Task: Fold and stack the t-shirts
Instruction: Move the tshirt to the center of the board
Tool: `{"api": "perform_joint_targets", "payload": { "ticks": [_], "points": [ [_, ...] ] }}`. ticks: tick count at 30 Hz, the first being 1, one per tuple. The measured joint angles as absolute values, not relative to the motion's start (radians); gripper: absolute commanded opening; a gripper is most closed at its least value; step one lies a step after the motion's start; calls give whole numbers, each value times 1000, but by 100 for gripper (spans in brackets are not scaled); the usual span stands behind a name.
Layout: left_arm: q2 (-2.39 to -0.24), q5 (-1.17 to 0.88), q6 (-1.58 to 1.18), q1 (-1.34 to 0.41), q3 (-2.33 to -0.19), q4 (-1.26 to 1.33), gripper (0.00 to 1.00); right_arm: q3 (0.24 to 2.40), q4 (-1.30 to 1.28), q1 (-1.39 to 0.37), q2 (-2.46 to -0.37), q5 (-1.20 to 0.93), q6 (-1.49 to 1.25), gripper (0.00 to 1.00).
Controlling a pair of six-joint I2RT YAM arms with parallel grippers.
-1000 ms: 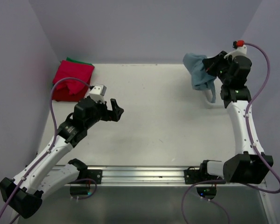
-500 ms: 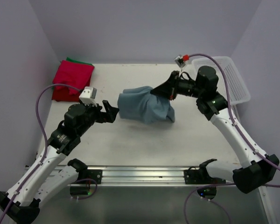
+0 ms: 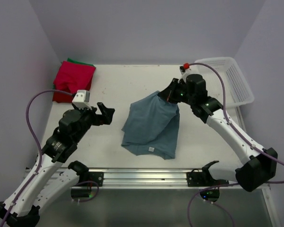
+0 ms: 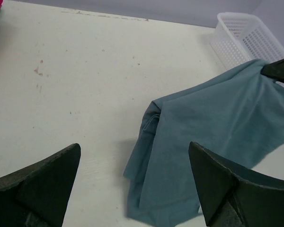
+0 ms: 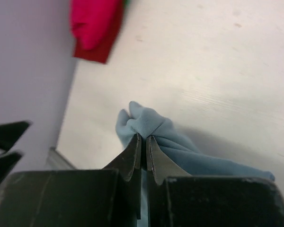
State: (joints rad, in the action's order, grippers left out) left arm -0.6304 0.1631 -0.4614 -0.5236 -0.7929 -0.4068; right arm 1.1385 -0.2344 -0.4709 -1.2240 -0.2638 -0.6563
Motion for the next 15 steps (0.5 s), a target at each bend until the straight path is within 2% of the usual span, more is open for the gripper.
{"api": "perform_joint_targets", "payload": {
  "ticks": [8,9,15],
  "points": [
    [-688,131,-471,-524,-793,-407,98,1151,-389,-469,-1559,17,-659,0],
    [-703,104,-472,-523,-793,-403,94,1151,-398,-469,-1583,34,-659,0],
    [-838,-91,-498,-527,-744,-349,88,1152,-402,-471,-1618,118,-662,0]
  ]
}}
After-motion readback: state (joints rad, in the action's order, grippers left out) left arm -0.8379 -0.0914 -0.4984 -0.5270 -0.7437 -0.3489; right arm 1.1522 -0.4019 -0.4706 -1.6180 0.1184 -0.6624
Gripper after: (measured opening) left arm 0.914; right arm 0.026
